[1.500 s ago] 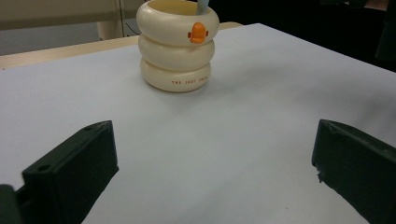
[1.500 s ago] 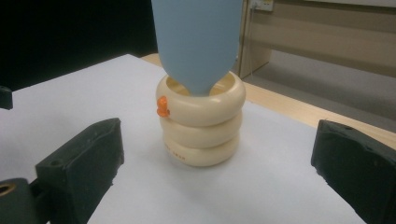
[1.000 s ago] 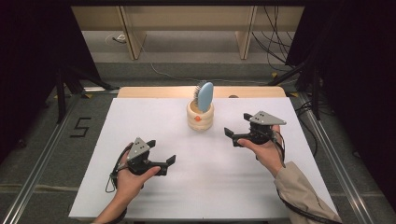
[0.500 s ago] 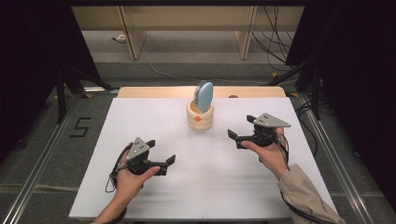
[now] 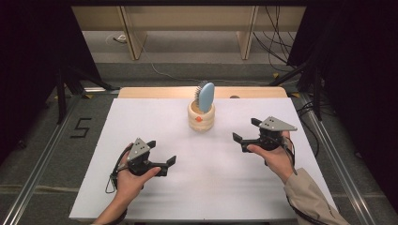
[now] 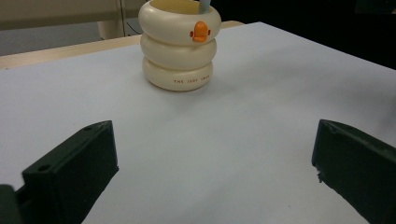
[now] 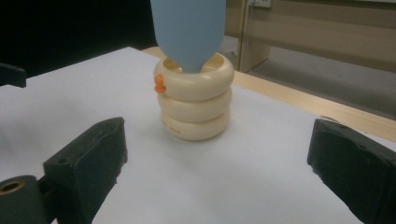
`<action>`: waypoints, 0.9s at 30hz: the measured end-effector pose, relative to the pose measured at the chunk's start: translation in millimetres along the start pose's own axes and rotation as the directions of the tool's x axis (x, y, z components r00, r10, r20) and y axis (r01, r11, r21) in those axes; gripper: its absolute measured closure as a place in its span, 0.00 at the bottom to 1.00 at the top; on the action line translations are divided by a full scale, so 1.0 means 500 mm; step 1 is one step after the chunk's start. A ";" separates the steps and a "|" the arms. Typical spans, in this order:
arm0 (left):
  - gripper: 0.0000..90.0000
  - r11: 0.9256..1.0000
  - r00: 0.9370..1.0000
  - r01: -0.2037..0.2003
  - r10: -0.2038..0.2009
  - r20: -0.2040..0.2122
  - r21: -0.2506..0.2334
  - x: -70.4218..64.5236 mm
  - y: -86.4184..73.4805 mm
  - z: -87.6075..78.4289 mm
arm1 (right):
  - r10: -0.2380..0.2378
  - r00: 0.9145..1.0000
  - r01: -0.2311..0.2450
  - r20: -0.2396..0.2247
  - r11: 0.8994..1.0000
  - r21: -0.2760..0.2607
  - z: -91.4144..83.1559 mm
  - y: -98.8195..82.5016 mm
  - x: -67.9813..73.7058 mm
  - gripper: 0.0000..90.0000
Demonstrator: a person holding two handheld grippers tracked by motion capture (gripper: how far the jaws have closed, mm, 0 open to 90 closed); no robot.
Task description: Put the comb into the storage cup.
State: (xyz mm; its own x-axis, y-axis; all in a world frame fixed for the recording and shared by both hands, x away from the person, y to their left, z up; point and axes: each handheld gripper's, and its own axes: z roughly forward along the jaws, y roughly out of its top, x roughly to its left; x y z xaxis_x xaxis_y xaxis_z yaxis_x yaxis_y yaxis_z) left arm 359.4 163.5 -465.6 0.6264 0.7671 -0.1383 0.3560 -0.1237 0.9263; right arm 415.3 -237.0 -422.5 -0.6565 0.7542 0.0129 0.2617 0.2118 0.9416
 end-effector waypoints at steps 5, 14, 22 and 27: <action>0.00 1.000 1.000 0.000 0.000 0.000 0.001 0.000 0.000 0.000 | -0.003 1.000 0.003 0.003 1.000 0.008 -0.009 -0.008 -0.003 0.06; 0.00 1.000 1.000 -0.002 0.002 0.000 0.006 0.001 -0.003 0.001 | -0.008 1.000 0.008 -0.005 1.000 0.018 -0.022 -0.023 -0.006 0.07; 0.00 1.000 1.000 -0.004 0.004 0.001 0.010 0.002 -0.004 0.000 | -0.005 1.000 0.005 -0.013 1.000 0.023 -0.032 -0.032 -0.009 0.08; 0.00 1.000 1.000 -0.005 0.005 0.001 0.010 0.002 -0.004 -0.001 | 0.001 1.000 0.000 -0.013 1.000 0.029 -0.040 -0.040 -0.013 0.08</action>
State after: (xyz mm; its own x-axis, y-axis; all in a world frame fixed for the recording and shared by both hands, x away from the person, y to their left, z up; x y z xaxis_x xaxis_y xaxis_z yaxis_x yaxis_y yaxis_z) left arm 359.0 164.9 -467.3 0.6289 0.7659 -0.1338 0.3595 -0.1339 0.9235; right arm 400.1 -258.5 -434.7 -0.6653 0.7464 0.0176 0.2822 0.2296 0.9315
